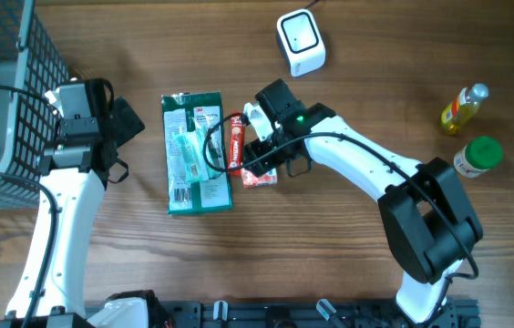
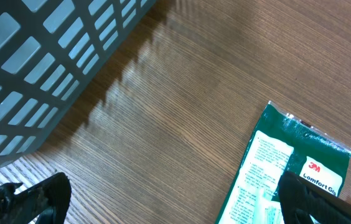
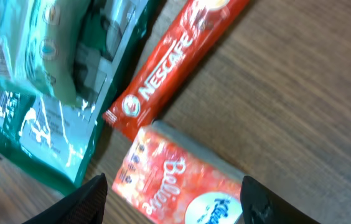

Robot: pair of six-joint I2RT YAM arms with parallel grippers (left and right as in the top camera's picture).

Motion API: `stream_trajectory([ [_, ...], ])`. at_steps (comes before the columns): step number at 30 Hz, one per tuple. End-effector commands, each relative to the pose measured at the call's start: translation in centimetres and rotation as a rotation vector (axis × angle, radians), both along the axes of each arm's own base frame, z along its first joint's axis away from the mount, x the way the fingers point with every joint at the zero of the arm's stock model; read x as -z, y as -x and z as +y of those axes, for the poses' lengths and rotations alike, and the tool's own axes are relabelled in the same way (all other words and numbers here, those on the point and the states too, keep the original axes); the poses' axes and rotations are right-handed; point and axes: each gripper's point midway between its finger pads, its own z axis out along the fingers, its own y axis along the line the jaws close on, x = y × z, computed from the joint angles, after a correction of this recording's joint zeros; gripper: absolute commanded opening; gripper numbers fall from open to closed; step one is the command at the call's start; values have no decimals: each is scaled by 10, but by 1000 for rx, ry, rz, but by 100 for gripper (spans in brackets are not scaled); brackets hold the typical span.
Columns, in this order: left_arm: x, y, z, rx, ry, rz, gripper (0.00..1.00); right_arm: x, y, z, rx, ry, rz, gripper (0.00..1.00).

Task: Scan the item barcode
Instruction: 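Lower the right gripper and close it on the Kleenex pack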

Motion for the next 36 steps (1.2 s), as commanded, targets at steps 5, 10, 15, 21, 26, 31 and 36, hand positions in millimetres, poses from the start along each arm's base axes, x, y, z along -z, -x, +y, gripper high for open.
stream_trajectory([
  [5,-5,-1,4,-5,-18,-9,100,-6,3,3,-38,-32,0,71],
  [10,-5,-1,4,-5,-18,-9,100,-6,1,4,-38,-35,-8,75],
  [15,-5,-1,4,-5,-18,-9,100,-8,-8,12,-31,-69,-42,75],
  [21,-5,-1,4,-5,-18,-9,100,-5,-3,17,-45,-94,-9,76],
  [26,-5,-1,4,-5,-18,-9,100,9,2,15,-24,-75,42,76],
  [31,-5,-1,4,-5,-18,-9,100,19,10,-1,31,7,100,75],
  [36,-5,-1,4,-5,-18,-9,100,14,25,-28,127,125,161,72],
])
